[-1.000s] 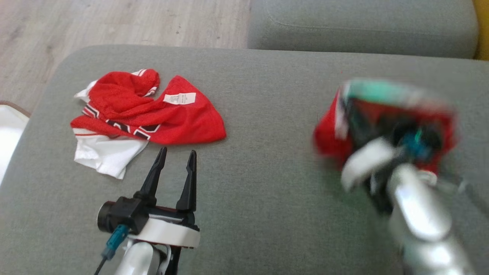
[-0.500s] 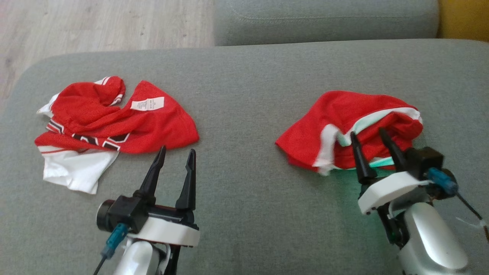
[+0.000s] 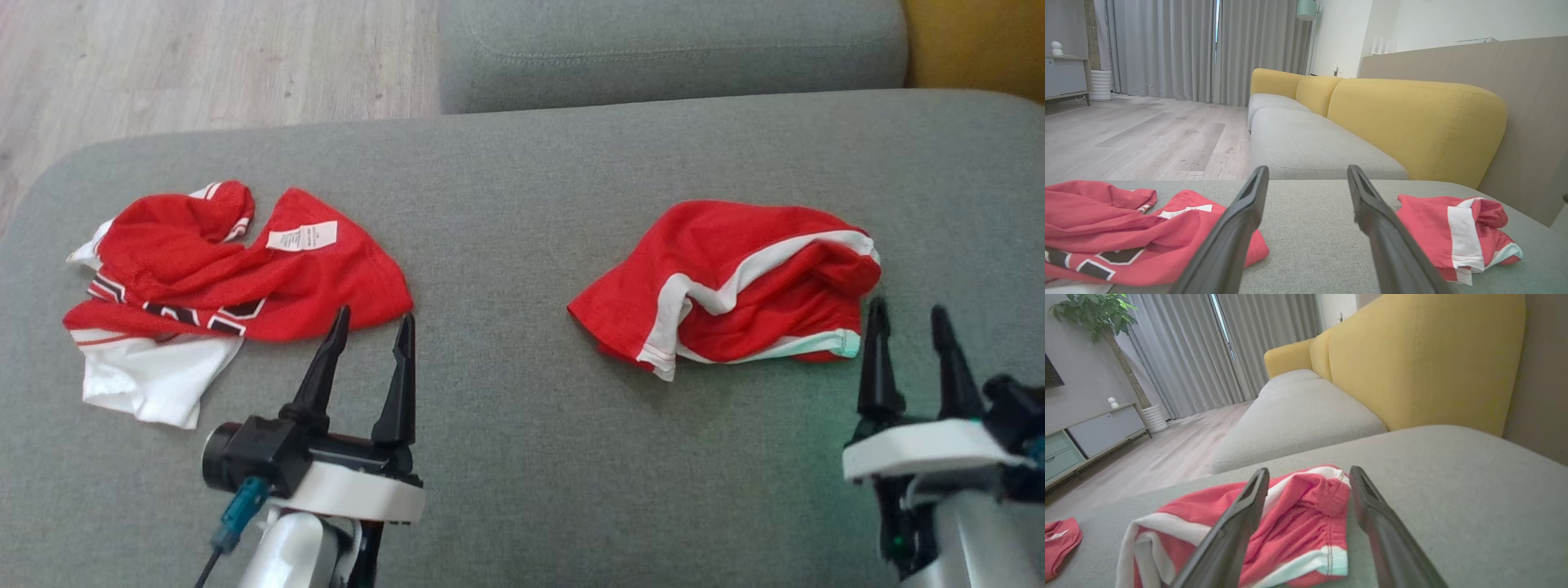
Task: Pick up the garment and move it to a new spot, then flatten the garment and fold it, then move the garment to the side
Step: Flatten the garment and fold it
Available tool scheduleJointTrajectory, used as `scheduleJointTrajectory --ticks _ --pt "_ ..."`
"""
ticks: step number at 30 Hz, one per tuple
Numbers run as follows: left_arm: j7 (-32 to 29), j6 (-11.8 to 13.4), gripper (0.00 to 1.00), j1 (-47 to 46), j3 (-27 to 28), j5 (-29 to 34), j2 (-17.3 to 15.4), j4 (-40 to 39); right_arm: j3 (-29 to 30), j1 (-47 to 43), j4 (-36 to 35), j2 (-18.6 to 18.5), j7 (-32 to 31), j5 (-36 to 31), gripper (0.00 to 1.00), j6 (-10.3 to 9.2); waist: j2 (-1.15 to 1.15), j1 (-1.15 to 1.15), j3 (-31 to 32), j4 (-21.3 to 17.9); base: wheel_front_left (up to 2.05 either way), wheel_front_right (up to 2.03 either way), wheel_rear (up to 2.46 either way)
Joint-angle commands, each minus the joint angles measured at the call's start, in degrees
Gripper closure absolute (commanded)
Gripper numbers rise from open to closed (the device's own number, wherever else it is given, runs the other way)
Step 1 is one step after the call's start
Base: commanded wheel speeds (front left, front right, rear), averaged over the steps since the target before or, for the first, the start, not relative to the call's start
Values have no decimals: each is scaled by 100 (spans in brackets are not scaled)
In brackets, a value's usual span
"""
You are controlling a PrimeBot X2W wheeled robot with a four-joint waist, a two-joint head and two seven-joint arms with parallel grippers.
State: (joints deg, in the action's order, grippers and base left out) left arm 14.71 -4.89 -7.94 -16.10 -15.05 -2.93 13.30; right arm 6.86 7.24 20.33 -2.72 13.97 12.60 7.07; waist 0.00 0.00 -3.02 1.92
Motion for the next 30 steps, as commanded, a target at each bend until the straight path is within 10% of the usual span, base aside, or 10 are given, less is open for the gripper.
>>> scheduleJointTrajectory --ticks 1,30 --pt "29 9 0 -204 231 4 5 -212 -155 137 -153 -19 82 58 0 42 0 0 -30 7 0 0 0" --pt "29 -61 0 -418 -62 -13 5 20 987 2540 3403 -16 82 1270 0 42 0 0 -540 632 0 0 0"
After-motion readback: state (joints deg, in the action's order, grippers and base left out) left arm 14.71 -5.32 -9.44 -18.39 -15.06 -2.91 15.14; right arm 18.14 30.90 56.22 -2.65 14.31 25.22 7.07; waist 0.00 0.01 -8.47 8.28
